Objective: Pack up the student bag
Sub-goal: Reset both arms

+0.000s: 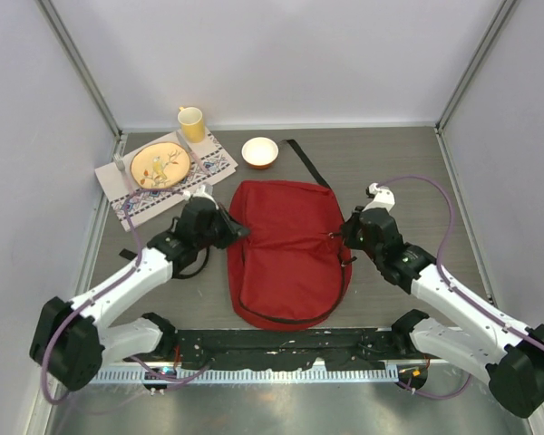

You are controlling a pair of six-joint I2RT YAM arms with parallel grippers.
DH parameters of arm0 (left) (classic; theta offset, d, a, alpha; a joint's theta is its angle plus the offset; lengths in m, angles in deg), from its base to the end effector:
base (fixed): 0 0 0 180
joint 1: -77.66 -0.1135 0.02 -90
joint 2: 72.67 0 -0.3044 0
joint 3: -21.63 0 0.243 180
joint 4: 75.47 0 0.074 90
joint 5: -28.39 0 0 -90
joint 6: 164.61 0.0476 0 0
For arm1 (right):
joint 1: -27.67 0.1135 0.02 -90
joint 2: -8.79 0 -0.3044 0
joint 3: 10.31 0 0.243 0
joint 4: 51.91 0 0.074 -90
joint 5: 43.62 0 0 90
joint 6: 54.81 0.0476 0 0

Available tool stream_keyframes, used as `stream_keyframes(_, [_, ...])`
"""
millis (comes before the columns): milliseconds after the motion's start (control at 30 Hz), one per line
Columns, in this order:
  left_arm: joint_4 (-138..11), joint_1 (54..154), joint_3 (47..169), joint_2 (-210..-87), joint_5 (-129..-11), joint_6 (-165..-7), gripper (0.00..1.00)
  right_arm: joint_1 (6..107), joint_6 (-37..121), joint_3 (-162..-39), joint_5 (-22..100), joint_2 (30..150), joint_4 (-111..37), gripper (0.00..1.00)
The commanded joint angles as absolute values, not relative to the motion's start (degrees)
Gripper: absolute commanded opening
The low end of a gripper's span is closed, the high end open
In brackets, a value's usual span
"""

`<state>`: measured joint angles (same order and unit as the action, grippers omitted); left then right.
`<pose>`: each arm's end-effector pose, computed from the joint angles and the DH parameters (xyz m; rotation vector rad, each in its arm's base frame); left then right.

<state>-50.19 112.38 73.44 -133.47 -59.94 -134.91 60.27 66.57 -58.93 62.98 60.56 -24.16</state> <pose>0.1750 -0.1196 0.2728 -0.5304 2.2560 -0.8807 0.1564 0.0839 0.2778 0.1513 2.1015 0.3708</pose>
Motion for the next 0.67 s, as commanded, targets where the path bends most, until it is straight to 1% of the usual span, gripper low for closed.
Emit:
stream_keyframes(0, [-53.5,103.4,82.1,-140.3,-71.0,-127.1,0.02,58.7,65.1,-61.4,66.6,62.1,-26.0,0.13])
stream_keyframes(33, [-51.3,103.3,83.4,-141.8,-71.8,-126.6,0.12,58.7,65.1,-61.4,66.8,62.1,-26.0,0.27])
stream_keyframes(67, [-51.0,103.5,84.0,-141.8,-72.7,-126.3,0.41,58.6,65.1,-61.4,68.0,61.8,-25.9,0.39])
stream_keyframes(100, [-51.2,103.6,82.9,-141.3,-73.0,-126.8,0.56,58.5,64.9,-61.3,68.6,60.8,-25.9,0.49])
stream_keyframes(133, [-51.8,103.6,81.8,-140.4,-72.9,-127.3,0.67,58.2,64.9,-61.3,69.2,60.2,-25.4,0.62])
stream_keyframes(167, [-51.9,103.5,80.2,-137.8,-71.6,-128.6,0.81,57.8,64.8,-61.5,69.8,59.7,-25.0,0.66])
stream_keyframes(200, [-51.5,103.5,78.1,-136.4,-70.4,-128.8,0.99,57.4,64.7,-61.7,69.8,58.7,-24.6,0.7])
stream_keyframes(233, [-49.8,103.5,77.2,-134.9,-69.3,-128.8,1.0,56.3,64.8,-62.0,69.6,58.4,-23.7,0.74])
stream_keyframes(300, [-48.1,103.5,76.1,-130.9,-65.9,-128.1,1.0,54.9,64.6,-62.0,68.3,58.1,-23.1,0.79])
stream_keyframes(500, [-37.9,103.6,77.2,-122.8,-55.7,-125.2,0.99,47.5,65.8,-61.3,61.9,60.7,-22.4,0.84])
stream_keyframes(633, [-34.6,103.6,78.6,-121.4,-51.3,-120.8,1.0,41.2,65.5,-62.0,59.7,62.5,-21.5,0.87])
